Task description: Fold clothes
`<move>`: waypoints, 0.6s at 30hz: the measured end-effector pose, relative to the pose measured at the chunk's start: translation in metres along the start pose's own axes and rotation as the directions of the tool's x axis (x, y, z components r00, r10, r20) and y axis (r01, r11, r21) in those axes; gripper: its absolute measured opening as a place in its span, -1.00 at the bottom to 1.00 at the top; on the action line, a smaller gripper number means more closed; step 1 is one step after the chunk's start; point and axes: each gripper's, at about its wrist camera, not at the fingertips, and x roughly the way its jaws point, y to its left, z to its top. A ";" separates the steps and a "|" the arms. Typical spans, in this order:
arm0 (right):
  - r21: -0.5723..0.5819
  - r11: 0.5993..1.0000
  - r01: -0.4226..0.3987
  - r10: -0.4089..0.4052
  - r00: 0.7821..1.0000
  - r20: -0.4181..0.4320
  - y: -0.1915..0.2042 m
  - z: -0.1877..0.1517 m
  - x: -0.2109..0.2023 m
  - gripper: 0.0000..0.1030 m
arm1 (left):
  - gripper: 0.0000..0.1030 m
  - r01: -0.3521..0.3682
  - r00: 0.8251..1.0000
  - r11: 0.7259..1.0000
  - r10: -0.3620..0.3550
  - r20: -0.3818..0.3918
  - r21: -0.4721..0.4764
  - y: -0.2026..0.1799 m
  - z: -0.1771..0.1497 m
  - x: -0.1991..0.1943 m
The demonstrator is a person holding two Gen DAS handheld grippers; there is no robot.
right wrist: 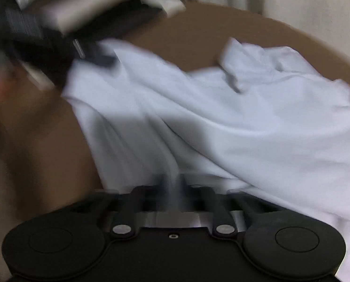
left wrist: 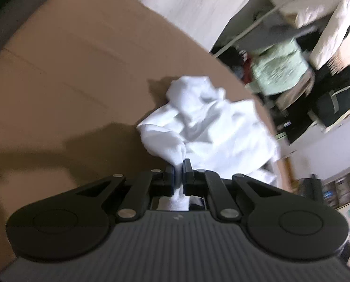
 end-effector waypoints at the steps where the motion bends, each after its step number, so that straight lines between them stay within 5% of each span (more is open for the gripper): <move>1: -0.011 1.000 0.012 -0.012 1.000 0.009 0.004 -0.005 -0.001 -0.83 | -0.90 -0.034 0.999 0.999 0.033 0.009 0.031 -0.005 -0.002 -0.001; 6: -0.010 0.994 -0.108 0.108 0.994 0.019 0.004 -0.008 -0.044 -0.81 | -0.90 0.108 0.991 0.993 -0.112 0.075 0.057 -0.018 -0.013 -0.040; 10: 0.016 0.983 -0.181 0.182 0.982 -0.057 0.000 -0.026 -0.038 -0.81 | -0.89 -0.048 0.997 0.995 0.052 -0.052 0.092 -0.010 -0.035 -0.012; 13: 0.007 0.982 -0.186 0.186 0.978 -0.098 0.003 -0.040 -0.028 -0.81 | -0.84 -0.225 0.964 0.955 0.248 -0.101 0.192 -0.009 -0.045 0.014; 15: 0.013 0.980 -0.199 0.199 0.976 -0.089 0.000 -0.033 -0.036 -0.80 | -0.84 -0.221 0.968 0.956 0.238 -0.074 0.194 -0.013 -0.042 0.006; 18: 0.019 0.980 -0.200 0.200 0.978 -0.056 -0.009 -0.019 -0.051 -0.68 | -0.47 -0.258 0.964 0.942 0.264 -0.001 0.214 -0.016 -0.036 -0.010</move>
